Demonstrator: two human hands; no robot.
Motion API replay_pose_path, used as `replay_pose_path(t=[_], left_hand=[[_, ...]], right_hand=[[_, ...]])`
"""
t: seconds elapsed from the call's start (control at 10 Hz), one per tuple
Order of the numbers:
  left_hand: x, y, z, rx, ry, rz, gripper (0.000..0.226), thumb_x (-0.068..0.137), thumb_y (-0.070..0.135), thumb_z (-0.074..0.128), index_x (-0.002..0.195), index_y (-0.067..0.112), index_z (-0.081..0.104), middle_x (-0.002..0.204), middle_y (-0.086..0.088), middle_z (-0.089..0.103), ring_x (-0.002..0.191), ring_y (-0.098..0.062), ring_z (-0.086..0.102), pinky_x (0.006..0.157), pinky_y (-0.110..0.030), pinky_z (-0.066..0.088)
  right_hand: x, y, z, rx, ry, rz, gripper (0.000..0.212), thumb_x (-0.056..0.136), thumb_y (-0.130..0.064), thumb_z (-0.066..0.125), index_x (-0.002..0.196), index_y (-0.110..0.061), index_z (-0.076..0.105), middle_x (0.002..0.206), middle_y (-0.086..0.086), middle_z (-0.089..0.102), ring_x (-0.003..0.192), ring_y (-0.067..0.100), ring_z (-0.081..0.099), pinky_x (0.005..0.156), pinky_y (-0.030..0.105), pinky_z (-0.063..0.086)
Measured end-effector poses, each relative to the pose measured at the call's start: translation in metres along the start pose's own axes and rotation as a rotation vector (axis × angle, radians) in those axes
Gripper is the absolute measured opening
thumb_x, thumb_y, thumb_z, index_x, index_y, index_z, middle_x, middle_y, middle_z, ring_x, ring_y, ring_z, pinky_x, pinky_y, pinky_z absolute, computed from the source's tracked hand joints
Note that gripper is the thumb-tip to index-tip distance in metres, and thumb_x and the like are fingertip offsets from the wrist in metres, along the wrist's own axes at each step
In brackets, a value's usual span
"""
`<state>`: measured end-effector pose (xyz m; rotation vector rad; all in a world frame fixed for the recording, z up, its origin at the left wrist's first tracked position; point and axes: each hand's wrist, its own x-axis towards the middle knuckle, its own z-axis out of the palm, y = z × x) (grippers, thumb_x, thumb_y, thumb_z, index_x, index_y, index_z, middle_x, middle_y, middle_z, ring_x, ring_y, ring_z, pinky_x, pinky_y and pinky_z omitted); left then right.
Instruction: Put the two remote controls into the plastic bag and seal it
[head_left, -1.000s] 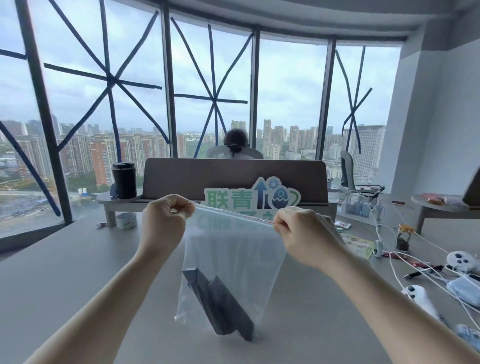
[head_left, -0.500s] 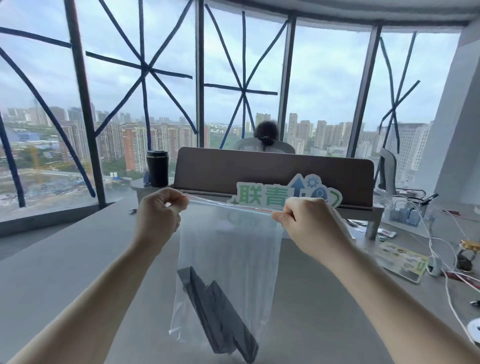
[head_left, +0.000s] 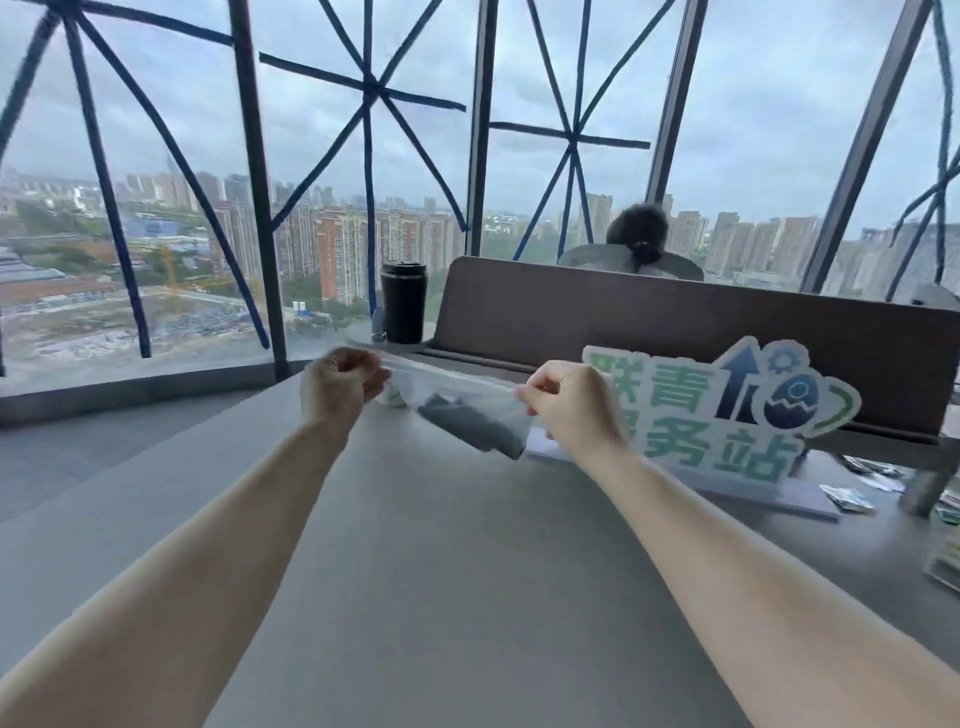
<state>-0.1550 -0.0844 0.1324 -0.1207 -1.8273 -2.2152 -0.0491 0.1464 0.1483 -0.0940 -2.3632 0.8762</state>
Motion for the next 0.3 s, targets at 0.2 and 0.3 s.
replay_pose_path(t=[0.2, 0.3], left_hand=[[-0.034, -0.080, -0.046, 0.127, -0.018, -0.117, 0.005, 0.086, -0.003, 0.056, 0.088, -0.003, 0.061, 0.075, -0.017, 0.061, 0.062, -0.018, 0.063, 0.055, -0.013, 0.055], [-0.065, -0.099, -0.067, 0.228, -0.016, -0.134, 0.010, 0.087, -0.001, 0.055, 0.096, 0.000, 0.060, 0.079, -0.018, 0.059, 0.066, -0.026, 0.059, 0.058, -0.027, 0.053]], right_hand=[[-0.065, 0.026, 0.047, 0.025, -0.308, 0.108, 0.020, 0.080, -0.027, 0.071, 0.067, -0.012, 0.071, 0.066, 0.003, 0.075, 0.043, 0.013, 0.054, 0.060, 0.032, 0.053], [-0.094, 0.028, 0.035, 0.093, -0.479, 0.161, 0.013, 0.082, -0.030, 0.068, 0.081, -0.017, 0.072, 0.074, 0.004, 0.076, 0.045, 0.021, 0.060, 0.061, 0.034, 0.055]])
